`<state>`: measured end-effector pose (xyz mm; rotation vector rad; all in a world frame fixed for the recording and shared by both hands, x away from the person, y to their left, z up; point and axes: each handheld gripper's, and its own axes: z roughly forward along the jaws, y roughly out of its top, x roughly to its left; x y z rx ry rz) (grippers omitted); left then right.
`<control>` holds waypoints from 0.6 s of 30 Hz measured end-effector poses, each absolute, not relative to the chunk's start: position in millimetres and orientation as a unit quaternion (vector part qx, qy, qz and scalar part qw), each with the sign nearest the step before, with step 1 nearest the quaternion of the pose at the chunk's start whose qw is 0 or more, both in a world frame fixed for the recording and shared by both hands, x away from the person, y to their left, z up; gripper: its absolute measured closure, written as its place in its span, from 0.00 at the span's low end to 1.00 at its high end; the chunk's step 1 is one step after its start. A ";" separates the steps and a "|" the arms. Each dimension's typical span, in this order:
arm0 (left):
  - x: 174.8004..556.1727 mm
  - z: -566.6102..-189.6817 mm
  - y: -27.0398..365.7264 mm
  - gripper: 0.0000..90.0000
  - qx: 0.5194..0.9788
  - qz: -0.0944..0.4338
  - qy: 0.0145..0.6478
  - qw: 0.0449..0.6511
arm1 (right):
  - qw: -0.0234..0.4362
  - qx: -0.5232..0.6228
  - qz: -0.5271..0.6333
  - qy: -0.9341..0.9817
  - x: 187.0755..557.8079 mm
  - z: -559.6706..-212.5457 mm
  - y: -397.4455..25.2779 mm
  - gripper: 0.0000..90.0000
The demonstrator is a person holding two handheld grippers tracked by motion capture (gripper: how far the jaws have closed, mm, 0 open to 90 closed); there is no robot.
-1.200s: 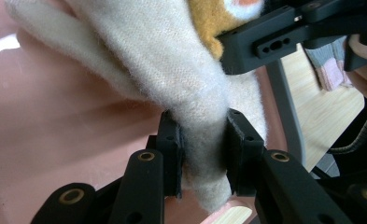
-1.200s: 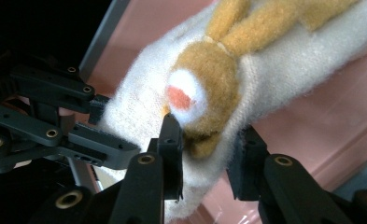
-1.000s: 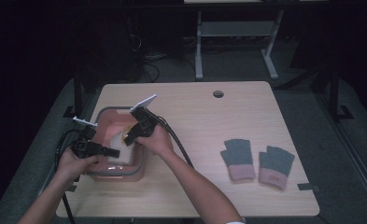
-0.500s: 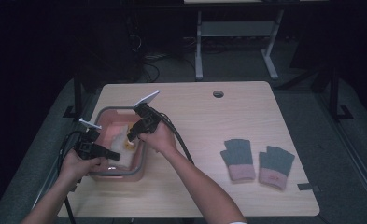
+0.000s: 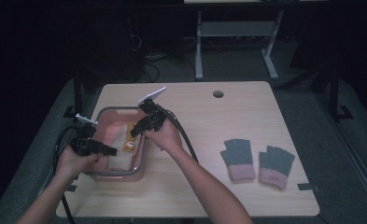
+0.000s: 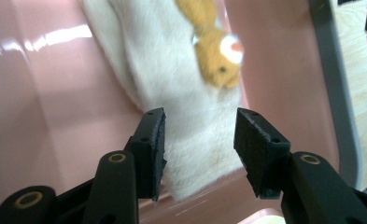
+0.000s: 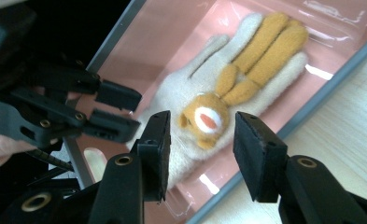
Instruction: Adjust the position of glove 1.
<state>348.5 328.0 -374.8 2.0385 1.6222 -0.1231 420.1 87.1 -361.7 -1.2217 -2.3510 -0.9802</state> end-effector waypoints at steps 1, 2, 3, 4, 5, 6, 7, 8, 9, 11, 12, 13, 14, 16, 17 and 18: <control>349.3 -372.7 327.3 0.62 0.755 -0.041 0.599 0.264 | 0.158 -0.426 -0.343 -0.822 419.7 -360.4 85.2 0.62; 350.0 -371.6 325.8 0.63 0.754 -0.036 0.599 0.268 | 0.156 -0.426 -0.346 -0.821 419.4 -358.9 82.8 0.62; 351.1 -371.4 324.3 0.67 0.757 -0.035 0.596 0.268 | 0.155 -0.426 -0.349 -0.820 419.2 -357.7 80.3 0.62; 352.1 -372.3 321.8 0.69 0.757 -0.034 0.596 0.266 | 0.155 -0.427 -0.351 -0.819 418.9 -356.7 77.7 0.62; 353.0 -373.7 319.5 0.70 0.760 -0.031 0.594 0.264 | 0.154 -0.429 -0.352 -0.818 418.5 -355.6 75.0 0.62; 353.9 -375.3 317.8 0.72 0.764 -0.034 0.590 0.258 | 0.151 -0.429 -0.353 -0.818 418.1 -354.1 71.7 0.62; 354.4 -377.5 315.7 0.74 0.764 -0.037 0.591 0.256 | 0.150 -0.430 -0.356 -0.816 417.8 -352.9 68.3 0.62; 355.3 -379.7 315.0 0.76 0.768 -0.037 0.588 0.252 | 0.151 -0.432 -0.359 -0.814 417.4 -351.6 65.1 0.62; 355.8 -381.8 314.4 0.76 0.771 -0.038 0.587 0.245 | 0.149 -0.432 -0.360 -0.813 417.2 -350.8 61.9 0.62; 356.4 -386.2 313.2 0.76 0.769 -0.044 0.590 0.242 | 0.147 -0.434 -0.363 -0.812 416.5 -349.3 55.6 0.61; 356.6 -387.6 312.9 0.76 0.767 -0.044 0.593 0.240 | 0.147 -0.437 -0.366 -0.808 415.8 -348.8 52.6 0.61; 356.9 -389.1 313.4 0.76 0.768 -0.045 0.593 0.238 | 0.147 -0.437 -0.369 -0.807 415.3 -348.6 49.5 0.61; 357.0 -391.0 313.3 0.76 0.768 -0.046 0.595 0.233 | 0.150 -0.440 -0.368 -0.806 414.2 -348.0 47.4 0.61; 355.9 -395.7 311.9 0.75 0.771 -0.048 0.595 0.223 | 0.148 -0.437 -0.367 -0.808 413.1 -347.9 43.5 0.61; 354.8 -397.8 311.1 0.75 0.772 -0.049 0.595 0.220 | 0.148 -0.440 -0.365 -0.807 412.3 -347.2 42.0 0.61; 354.0 -399.4 311.1 0.74 0.771 -0.051 0.596 0.221 | 0.145 -0.435 -0.368 -0.809 412.2 -347.2 40.0 0.61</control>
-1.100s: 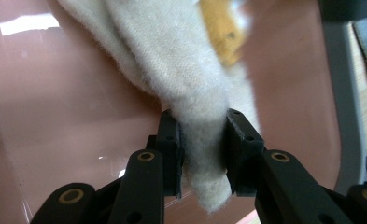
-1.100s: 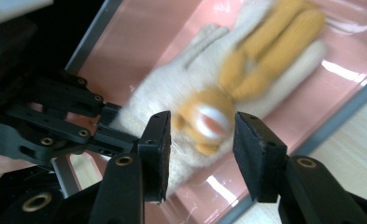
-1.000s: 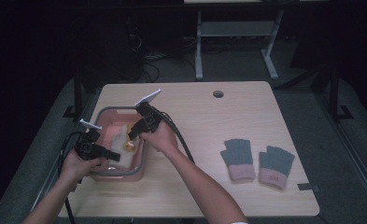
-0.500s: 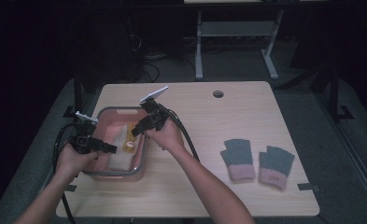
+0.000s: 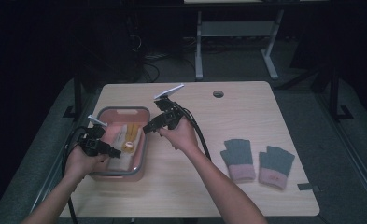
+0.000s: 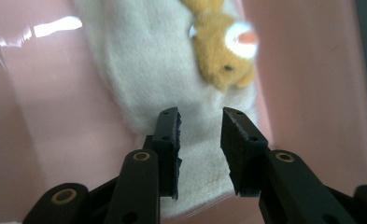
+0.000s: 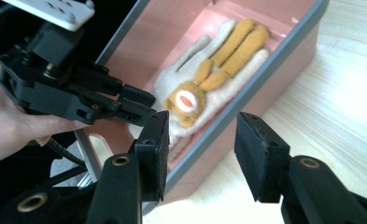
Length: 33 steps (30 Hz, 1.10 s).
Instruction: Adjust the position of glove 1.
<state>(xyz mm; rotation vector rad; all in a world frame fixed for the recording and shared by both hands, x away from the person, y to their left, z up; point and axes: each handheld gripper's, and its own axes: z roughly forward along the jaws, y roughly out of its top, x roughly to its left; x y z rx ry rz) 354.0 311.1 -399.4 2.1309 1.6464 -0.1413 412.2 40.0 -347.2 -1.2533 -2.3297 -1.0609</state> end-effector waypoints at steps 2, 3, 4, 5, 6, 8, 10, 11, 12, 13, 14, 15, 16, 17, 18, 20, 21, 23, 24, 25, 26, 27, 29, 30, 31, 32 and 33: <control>353.3 -399.5 312.8 0.74 0.770 -0.050 0.595 0.224 | 0.145 -0.435 -0.370 -0.808 410.6 -346.1 37.3 0.60; 353.4 -398.6 313.5 0.73 0.767 -0.050 0.597 0.228 | 0.144 -0.434 -0.369 -0.809 410.1 -345.9 36.2 0.60; 353.6 -397.5 314.8 0.73 0.767 -0.051 0.596 0.231 | 0.145 -0.433 -0.369 -0.809 409.5 -345.5 35.4 0.60; 353.7 -396.1 315.2 0.71 0.766 -0.049 0.596 0.235 | 0.144 -0.433 -0.370 -0.809 409.3 -345.2 34.5 0.60; 353.6 -394.3 315.5 0.70 0.766 -0.049 0.596 0.235 | 0.144 -0.434 -0.371 -0.809 409.3 -344.9 33.5 0.59; 353.9 -390.8 315.7 0.69 0.766 -0.049 0.593 0.242 | 0.145 -0.433 -0.374 -0.807 409.5 -344.0 30.6 0.59; 354.2 -387.1 314.8 0.68 0.767 -0.046 0.590 0.248 | 0.144 -0.434 -0.373 -0.807 410.1 -343.4 28.2 0.58; 354.5 -385.0 314.0 0.67 0.767 -0.045 0.588 0.252 | 0.145 -0.438 -0.372 -0.805 410.1 -342.8 26.8 0.58; 354.6 -382.6 314.3 0.66 0.768 -0.045 0.585 0.257 | 0.144 -0.439 -0.373 -0.804 410.8 -342.8 24.9 0.57; 354.7 -380.8 313.7 0.65 0.766 -0.044 0.584 0.267 | 0.142 -0.439 -0.375 -0.804 411.7 -342.9 23.0 0.57; 354.6 -379.1 312.8 0.64 0.762 -0.045 0.584 0.277 | 0.144 -0.443 -0.372 -0.803 411.9 -343.0 21.6 0.57; 354.5 -378.0 312.0 0.63 0.758 -0.046 0.586 0.282 | 0.141 -0.442 -0.372 -0.804 412.6 -343.5 19.7 0.56; 354.6 -376.5 312.3 0.61 0.761 -0.046 0.581 0.284 | 0.143 -0.444 -0.373 -0.802 412.6 -343.3 17.9 0.56; 354.7 -375.0 312.4 0.60 0.764 -0.045 0.578 0.285 | 0.143 -0.447 -0.371 -0.802 412.6 -343.0 15.8 0.56; 354.4 -373.9 310.9 0.59 0.758 -0.045 0.581 0.293 | 0.139 -0.444 -0.373 -0.803 413.2 -343.7 13.6 0.56; 354.6 -371.3 311.8 0.58 0.763 -0.046 0.573 0.295 | 0.139 -0.448 -0.373 -0.800 413.4 -344.8 8.9 0.55; 354.4 -370.0 311.3 0.57 0.763 -0.045 0.571 0.299 | 0.141 -0.453 -0.370 -0.799 413.2 -345.2 7.0 0.55; 353.9 -367.4 310.0 0.55 0.763 -0.044 0.568 0.305 | 0.137 -0.451 -0.371 -0.800 413.6 -346.7 3.0 0.54; 353.5 -365.9 309.3 0.54 0.762 -0.042 0.567 0.308 | 0.138 -0.456 -0.368 -0.799 413.3 -346.4 1.7 0.54; 353.3 -364.4 308.7 0.54 0.763 -0.040 0.566 0.310 | 0.135 -0.452 -0.370 -0.800 413.7 -346.8 -0.1 0.54; 353.2 -363.0 308.0 0.52 0.762 -0.040 0.565 0.313 | 0.136 -0.456 -0.367 -0.799 413.3 -346.3 -1.2 0.53; 353.0 -361.7 307.1 0.51 0.760 -0.041 0.564 0.319 | 0.133 -0.456 -0.367 -0.800 413.5 -346.5 -2.3 0.53; 352.4 -358.5 305.5 0.50 0.761 -0.038 0.560 0.324 | 0.132 -0.454 -0.367 -0.801 413.3 -346.6 -4.8 0.52; 352.0 -357.0 304.1 0.49 0.760 -0.039 0.560 0.327 | 0.132 -0.458 -0.365 -0.800 412.8 -346.2 -5.7 0.51; 351.6 -355.9 302.6 0.49 0.759 -0.040 0.559 0.330 | 0.130 -0.455 -0.368 -0.801 413.1 -347.0 -7.4 0.50; 351.0 -355.0 300.3 0.48 0.756 -0.039 0.561 0.336 | 0.129 -0.457 -0.369 -0.799 412.8 -347.4 -8.5 0.49; 350.8 -353.9 299.1 0.47 0.758 -0.039 0.557 0.337 | 0.128 -0.458 -0.367 -0.799 412.4 -347.5 -9.6 0.48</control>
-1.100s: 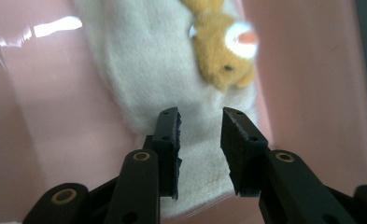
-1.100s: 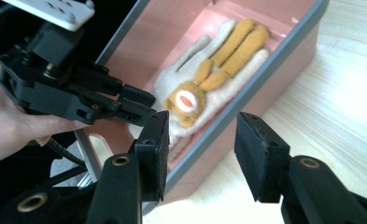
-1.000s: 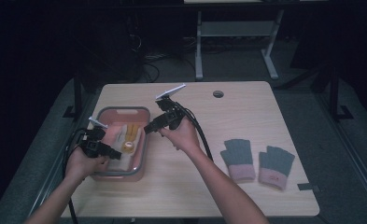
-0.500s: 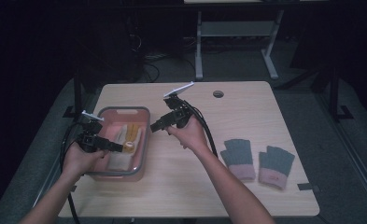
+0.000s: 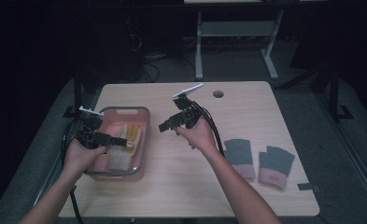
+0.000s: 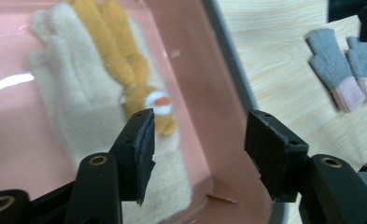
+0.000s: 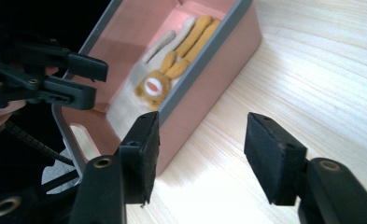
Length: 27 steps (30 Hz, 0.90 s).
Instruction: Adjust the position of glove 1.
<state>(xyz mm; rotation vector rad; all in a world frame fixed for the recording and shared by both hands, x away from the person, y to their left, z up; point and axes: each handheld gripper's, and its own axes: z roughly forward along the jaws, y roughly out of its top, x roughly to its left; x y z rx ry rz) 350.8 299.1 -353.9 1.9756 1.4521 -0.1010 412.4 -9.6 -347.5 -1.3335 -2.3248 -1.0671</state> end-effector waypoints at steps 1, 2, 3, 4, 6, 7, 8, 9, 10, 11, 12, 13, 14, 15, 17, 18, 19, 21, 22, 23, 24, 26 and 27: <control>350.6 -352.8 297.8 0.46 0.759 -0.041 0.554 0.340 | 0.127 -0.458 -0.367 -0.800 412.0 -347.8 -10.9 0.48; 350.2 -351.7 295.8 0.46 0.759 -0.040 0.552 0.343 | 0.129 -0.459 -0.365 -0.800 411.6 -347.8 -12.3 0.48; 350.0 -350.6 293.8 0.45 0.759 -0.041 0.551 0.346 | 0.125 -0.458 -0.367 -0.800 411.5 -348.3 -13.7 0.47; 349.8 -349.2 291.9 0.44 0.759 -0.041 0.548 0.348 | 0.124 -0.459 -0.366 -0.800 411.3 -348.1 -14.8 0.47; 349.5 -346.4 287.8 0.43 0.763 -0.039 0.541 0.351 | 0.121 -0.458 -0.366 -0.801 410.8 -347.4 -18.2 0.46; 349.2 -345.2 285.0 0.42 0.762 -0.038 0.540 0.355 | 0.121 -0.460 -0.366 -0.800 410.4 -347.1 -19.7 0.45; 349.2 -345.2 285.0 0.42 0.762 -0.038 0.540 0.355 | 0.121 -0.460 -0.366 -0.800 410.4 -347.1 -19.7 0.45; 349.1 -343.4 280.5 0.42 0.766 -0.039 0.533 0.357 | 0.119 -0.462 -0.365 -0.800 409.9 -346.7 -24.0 0.44; 349.1 -343.4 280.5 0.42 0.766 -0.039 0.533 0.357 | 0.117 -0.463 -0.366 -0.799 409.6 -346.6 -26.5 0.44; 349.0 -341.8 276.2 0.42 0.770 -0.036 0.527 0.358 | 0.115 -0.466 -0.365 -0.798 409.3 -346.5 -29.1 0.44; 349.0 -341.2 274.2 0.42 0.772 -0.036 0.525 0.358 | 0.114 -0.465 -0.365 -0.798 408.9 -346.2 -32.1 0.44; 348.6 -340.6 271.5 0.42 0.770 -0.036 0.525 0.361 | 0.113 -0.468 -0.364 -0.797 408.3 -345.7 -35.2 0.43; 348.2 -340.0 269.3 0.42 0.772 -0.037 0.522 0.361 | 0.111 -0.470 -0.365 -0.796 407.9 -345.4 -38.5 0.43; 347.6 -339.4 266.6 0.41 0.772 -0.037 0.520 0.363 | 0.110 -0.471 -0.364 -0.796 407.4 -345.1 -42.2 0.43; 346.5 -337.8 262.1 0.41 0.776 -0.036 0.513 0.365 | 0.105 -0.476 -0.365 -0.793 405.6 -344.7 -48.2 0.43; 346.1 -337.1 259.8 0.41 0.777 -0.037 0.511 0.366 | 0.103 -0.478 -0.365 -0.792 404.4 -344.3 -51.0 0.43; 345.8 -336.5 257.8 0.41 0.778 -0.036 0.509 0.367 | 0.102 -0.479 -0.365 -0.792 403.5 -344.6 -53.8 0.43; 345.5 -335.2 254.3 0.40 0.780 -0.036 0.505 0.368 | 0.099 -0.482 -0.363 -0.791 402.1 -345.1 -58.7 0.42; 345.3 -334.8 252.8 0.40 0.780 -0.037 0.503 0.370 | 0.099 -0.483 -0.363 -0.791 401.6 -345.2 -61.1 0.42; 345.2 -334.5 251.3 0.40 0.781 -0.037 0.501 0.372 | 0.098 -0.484 -0.364 -0.789 401.2 -345.4 -63.5 0.42; 345.2 -334.1 249.8 0.40 0.782 -0.037 0.499 0.372 | 0.098 -0.486 -0.364 -0.789 400.8 -345.4 -65.9 0.42; 345.4 -333.8 246.7 0.39 0.782 -0.037 0.496 0.375 | 0.095 -0.488 -0.364 -0.788 400.5 -346.1 -70.7 0.42; 345.5 -333.8 244.9 0.39 0.783 -0.038 0.496 0.375 | 0.094 -0.489 -0.364 -0.787 400.2 -346.3 -73.1 0.42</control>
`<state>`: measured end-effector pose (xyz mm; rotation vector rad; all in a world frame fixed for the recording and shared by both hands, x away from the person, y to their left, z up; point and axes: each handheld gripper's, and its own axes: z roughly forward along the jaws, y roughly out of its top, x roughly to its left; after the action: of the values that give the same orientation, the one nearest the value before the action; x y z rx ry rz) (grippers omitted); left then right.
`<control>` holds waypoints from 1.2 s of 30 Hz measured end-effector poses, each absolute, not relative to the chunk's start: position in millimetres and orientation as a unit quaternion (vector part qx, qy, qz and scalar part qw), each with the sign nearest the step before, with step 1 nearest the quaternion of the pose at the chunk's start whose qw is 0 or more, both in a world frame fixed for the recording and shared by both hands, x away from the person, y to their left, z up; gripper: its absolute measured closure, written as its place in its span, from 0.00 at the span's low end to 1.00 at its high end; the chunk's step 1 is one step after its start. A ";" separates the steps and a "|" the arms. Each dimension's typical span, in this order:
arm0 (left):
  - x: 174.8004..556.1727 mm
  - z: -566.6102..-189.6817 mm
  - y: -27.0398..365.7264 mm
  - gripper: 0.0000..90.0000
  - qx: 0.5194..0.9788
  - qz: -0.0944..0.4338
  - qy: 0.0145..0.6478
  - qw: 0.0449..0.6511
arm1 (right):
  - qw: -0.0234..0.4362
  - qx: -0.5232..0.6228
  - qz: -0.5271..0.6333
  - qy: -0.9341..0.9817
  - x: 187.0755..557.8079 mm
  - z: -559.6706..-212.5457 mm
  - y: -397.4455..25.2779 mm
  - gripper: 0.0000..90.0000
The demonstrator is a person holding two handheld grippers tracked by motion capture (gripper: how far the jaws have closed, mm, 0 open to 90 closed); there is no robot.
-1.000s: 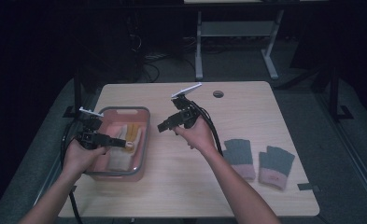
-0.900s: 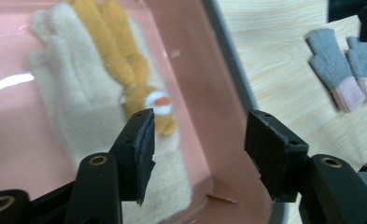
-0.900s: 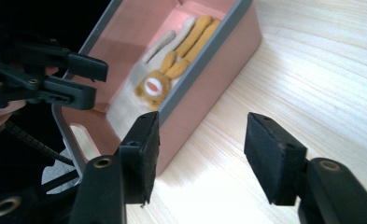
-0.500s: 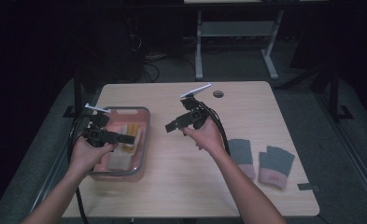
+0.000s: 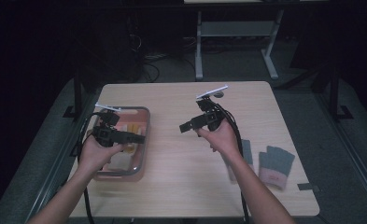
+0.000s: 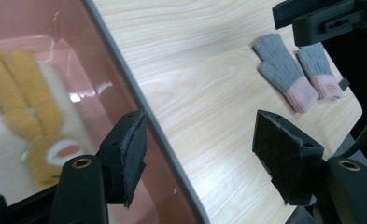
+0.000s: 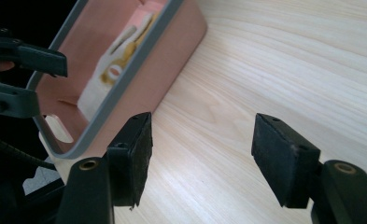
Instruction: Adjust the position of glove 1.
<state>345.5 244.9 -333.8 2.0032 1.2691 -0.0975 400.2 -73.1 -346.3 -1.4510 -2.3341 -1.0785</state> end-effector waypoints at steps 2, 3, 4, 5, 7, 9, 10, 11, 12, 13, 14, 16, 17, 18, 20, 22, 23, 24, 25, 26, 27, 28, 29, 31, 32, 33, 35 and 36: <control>346.1 -333.9 241.4 0.39 0.784 -0.042 0.493 0.375 | 0.093 -0.493 -0.363 -0.785 399.6 -346.9 -77.9 0.42; 346.4 -334.1 239.3 0.38 0.784 -0.042 0.492 0.377 | 0.092 -0.495 -0.363 -0.784 399.4 -347.4 -80.2 0.42; 346.5 -334.0 237.4 0.38 0.784 -0.042 0.490 0.378 | 0.092 -0.496 -0.362 -0.784 399.1 -347.8 -82.3 0.42; 346.6 -334.1 235.3 0.38 0.785 -0.044 0.489 0.378 | 0.091 -0.497 -0.363 -0.783 398.7 -348.1 -84.1 0.42; 346.3 -334.1 230.3 0.37 0.786 -0.046 0.486 0.379 | 0.089 -0.497 -0.365 -0.782 397.9 -348.5 -88.0 0.42; 346.2 -333.4 224.9 0.36 0.789 -0.048 0.480 0.380 | 0.088 -0.501 -0.361 -0.781 396.8 -348.3 -91.2 0.41; 346.3 -333.0 222.7 0.36 0.791 -0.048 0.477 0.379 | 0.087 -0.502 -0.360 -0.781 396.2 -348.1 -93.3 0.41; 346.6 -332.9 220.2 0.36 0.792 -0.047 0.475 0.380 | 0.086 -0.504 -0.361 -0.780 395.5 -348.0 -95.3 0.41; 347.0 -333.1 218.2 0.36 0.793 -0.050 0.473 0.381 | 0.084 -0.503 -0.362 -0.780 394.8 -348.0 -97.5 0.41; 347.6 -333.6 216.2 0.36 0.794 -0.051 0.471 0.380 | 0.083 -0.507 -0.362 -0.778 393.9 -348.1 -99.4 0.41; 347.9 -334.3 214.1 0.35 0.795 -0.052 0.470 0.380 | 0.083 -0.507 -0.361 -0.778 393.1 -348.3 -101.9 0.41; 348.4 -335.6 209.6 0.34 0.797 -0.053 0.467 0.380 | 0.081 -0.511 -0.358 -0.777 390.9 -349.4 -106.4 0.41; 348.3 -335.9 207.3 0.34 0.798 -0.052 0.465 0.381 | 0.079 -0.513 -0.358 -0.776 389.9 -350.2 -108.7 0.41; 348.4 -336.0 205.1 0.33 0.799 -0.054 0.463 0.380 | 0.078 -0.514 -0.357 -0.776 389.2 -350.6 -111.3 0.41; 348.5 -336.4 200.6 0.33 0.800 -0.055 0.460 0.382 | 0.077 -0.517 -0.357 -0.774 387.8 -351.5 -116.5 0.41; 348.8 -337.4 195.9 0.32 0.801 -0.056 0.457 0.382 | 0.074 -0.521 -0.355 -0.773 386.4 -352.3 -121.4 0.41; 349.1 -338.0 193.8 0.32 0.802 -0.058 0.456 0.382 | 0.075 -0.523 -0.355 -0.772 386.0 -352.8 -123.8 0.41; 349.3 -338.6 191.6 0.31 0.803 -0.058 0.454 0.382 | 0.073 -0.523 -0.353 -0.773 385.6 -353.2 -126.4 0.41; 349.5 -339.2 189.3 0.31 0.804 -0.058 0.453 0.382 | 0.071 -0.524 -0.353 -0.772 385.3 -353.4 -128.8 0.41; 349.8 -339.7 187.4 0.31 0.805 -0.060 0.452 0.381 | 0.070 -0.526 -0.354 -0.770 384.9 -353.2 -131.2 0.41; 350.2 -340.2 185.3 0.30 0.805 -0.061 0.450 0.382 | 0.068 -0.527 -0.355 -0.769 384.6 -353.2 -133.5 0.41; 350.2 -340.4 183.2 0.30 0.804 -0.062 0.451 0.382 | 0.067 -0.529 -0.355 -0.768 384.1 -353.2 -135.6 0.41; 350.7 -340.8 181.5 0.30 0.805 -0.062 0.448 0.384 | 0.067 -0.530 -0.354 -0.767 383.6 -353.1 -137.6 0.41; 351.2 -341.8 177.5 0.30 0.805 -0.065 0.445 0.386 | 0.066 -0.533 -0.354 -0.766 382.4 -353.6 -142.0 0.41; 351.3 -342.1 175.9 0.30 0.807 -0.065 0.443 0.384 | 0.065 -0.535 -0.353 -0.765 381.9 -354.0 -143.9 0.41; 351.3 -342.1 175.9 0.30 0.807 -0.065 0.443 0.384 | 0.064 -0.536 -0.353 -0.765 381.4 -354.4 -146.0 0.41; 351.4 -343.5 170.8 0.30 0.810 -0.066 0.440 0.383 | 0.062 -0.538 -0.352 -0.763 380.2 -355.1 -149.9 0.41; 351.3 -344.0 168.7 0.30 0.809 -0.066 0.440 0.384 | 0.061 -0.540 -0.351 -0.762 379.4 -355.3 -151.6 0.41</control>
<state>351.3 168.7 -344.0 2.0626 1.1205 -0.1689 379.4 -151.6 -355.3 -1.6339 -2.3061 -1.0622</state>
